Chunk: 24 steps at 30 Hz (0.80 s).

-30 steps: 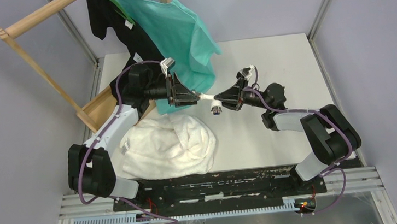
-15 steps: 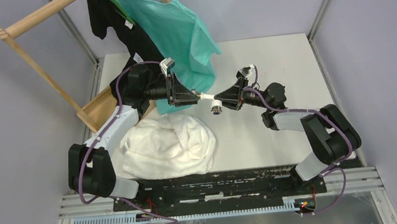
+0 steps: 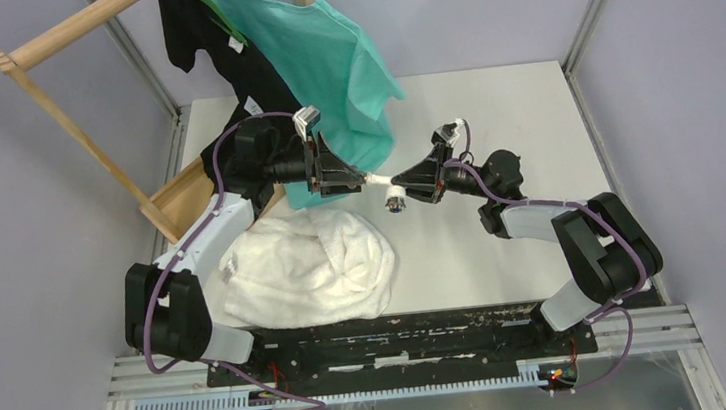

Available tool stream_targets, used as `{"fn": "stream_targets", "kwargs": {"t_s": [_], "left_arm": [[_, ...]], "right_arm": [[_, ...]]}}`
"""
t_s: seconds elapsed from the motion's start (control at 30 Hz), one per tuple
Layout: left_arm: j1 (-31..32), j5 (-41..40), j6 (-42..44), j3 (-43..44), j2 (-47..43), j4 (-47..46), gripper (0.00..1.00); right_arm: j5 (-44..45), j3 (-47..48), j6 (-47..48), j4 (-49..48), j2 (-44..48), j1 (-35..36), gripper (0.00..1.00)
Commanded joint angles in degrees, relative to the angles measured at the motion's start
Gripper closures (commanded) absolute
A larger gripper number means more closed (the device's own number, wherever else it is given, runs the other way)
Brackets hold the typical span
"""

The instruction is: Install the water faucets

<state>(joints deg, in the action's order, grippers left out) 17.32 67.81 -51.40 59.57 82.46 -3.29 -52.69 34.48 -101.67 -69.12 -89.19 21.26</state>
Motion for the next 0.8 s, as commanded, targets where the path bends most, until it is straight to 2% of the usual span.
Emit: {"fn": "stream_targets", "kwargs": {"t_s": [0.0, 0.17, 0.33, 0.47, 0.63, 0.77], "left_arm": [[-0.3, 1.8, -1.7, 0.6, -1.9, -4.4, 0.33], [-0.3, 2.7, -2.2, 0.6, -1.5, -5.3, 0.35], [-0.3, 2.9, -2.4, 0.0, -1.6, -5.4, 0.44], [-0.3, 2.6, -2.3, -0.5, -2.1, -5.3, 0.35], [-0.3, 2.5, -1.6, -0.9, -2.3, -4.6, 0.33], [-0.3, 2.6, -0.9, -0.9, -2.2, -3.8, 0.32]], "right_arm": [[-2.8, 2.2, 0.3, -4.1, 1.5, 0.4, 0.99], [-3.3, 2.5, -0.8, -5.6, 1.2, 0.9, 0.99], [-2.6, 2.1, -0.8, -5.7, 0.6, 1.0, 0.99], [-1.3, 1.9, -2.5, -8.3, -0.6, 1.0, 0.99], [0.4, 1.8, -5.8, -13.3, -2.6, 0.9, 0.99], [1.5, 1.8, -5.9, -13.4, -3.2, 0.8, 0.99]]}}
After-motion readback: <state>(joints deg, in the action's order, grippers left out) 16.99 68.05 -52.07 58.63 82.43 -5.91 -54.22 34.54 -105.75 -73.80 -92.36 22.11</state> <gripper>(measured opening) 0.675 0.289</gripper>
